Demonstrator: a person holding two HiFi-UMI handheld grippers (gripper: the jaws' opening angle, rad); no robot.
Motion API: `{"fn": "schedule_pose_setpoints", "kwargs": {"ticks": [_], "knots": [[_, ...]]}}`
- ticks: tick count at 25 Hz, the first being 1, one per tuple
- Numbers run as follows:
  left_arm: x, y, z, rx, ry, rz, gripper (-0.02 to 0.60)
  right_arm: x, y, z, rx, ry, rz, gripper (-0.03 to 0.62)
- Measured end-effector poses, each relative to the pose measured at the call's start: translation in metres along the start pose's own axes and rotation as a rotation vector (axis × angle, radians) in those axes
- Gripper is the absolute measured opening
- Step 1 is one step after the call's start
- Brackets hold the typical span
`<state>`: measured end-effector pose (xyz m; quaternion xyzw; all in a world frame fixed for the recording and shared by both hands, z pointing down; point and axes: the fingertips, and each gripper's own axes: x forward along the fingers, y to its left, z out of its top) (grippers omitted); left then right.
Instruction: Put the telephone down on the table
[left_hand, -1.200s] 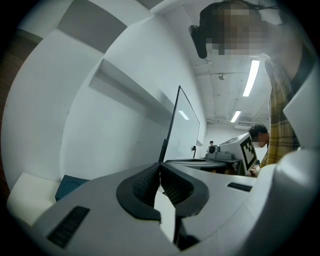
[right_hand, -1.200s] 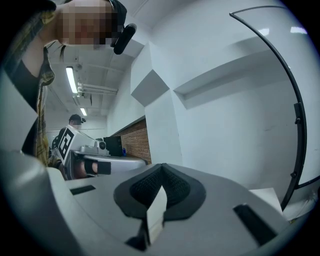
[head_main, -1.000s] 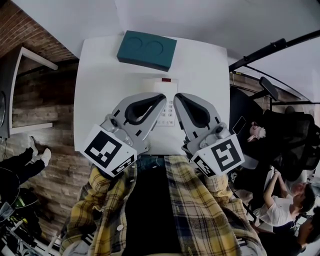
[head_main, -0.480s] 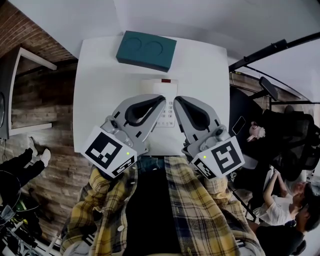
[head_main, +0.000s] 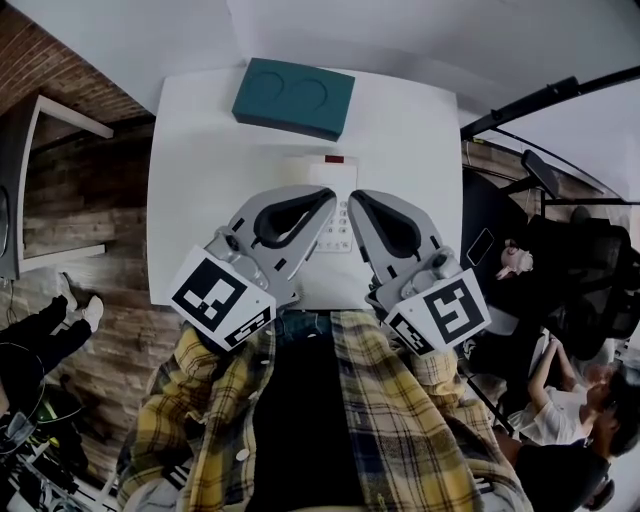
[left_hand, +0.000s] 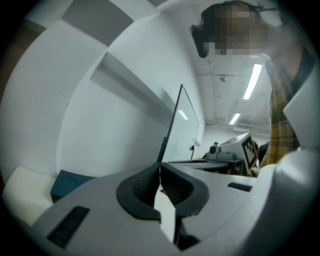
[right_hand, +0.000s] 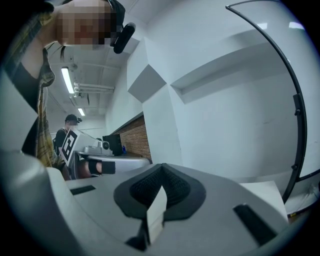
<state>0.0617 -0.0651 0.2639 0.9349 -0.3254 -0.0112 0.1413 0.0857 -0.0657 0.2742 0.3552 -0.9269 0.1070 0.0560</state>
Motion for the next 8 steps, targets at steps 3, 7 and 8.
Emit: {"fn": "schedule_pose_setpoints", "kwargs": {"ticks": [3, 7, 8], "knots": [[0.0003, 0.0012, 0.0017, 0.013, -0.006, 0.005, 0.017, 0.0001, -0.0010, -0.0008, 0.010, 0.000, -0.001, 0.025], [0.0059, 0.0032, 0.0015, -0.008, -0.013, -0.012, 0.017, -0.0048, -0.0058, -0.0010, 0.022, -0.010, -0.031, 0.025], [0.0082, 0.0033, 0.0015, -0.020, -0.015, -0.020, 0.017, -0.0065, -0.0077, -0.0009, 0.023, -0.012, -0.039, 0.025]]}}
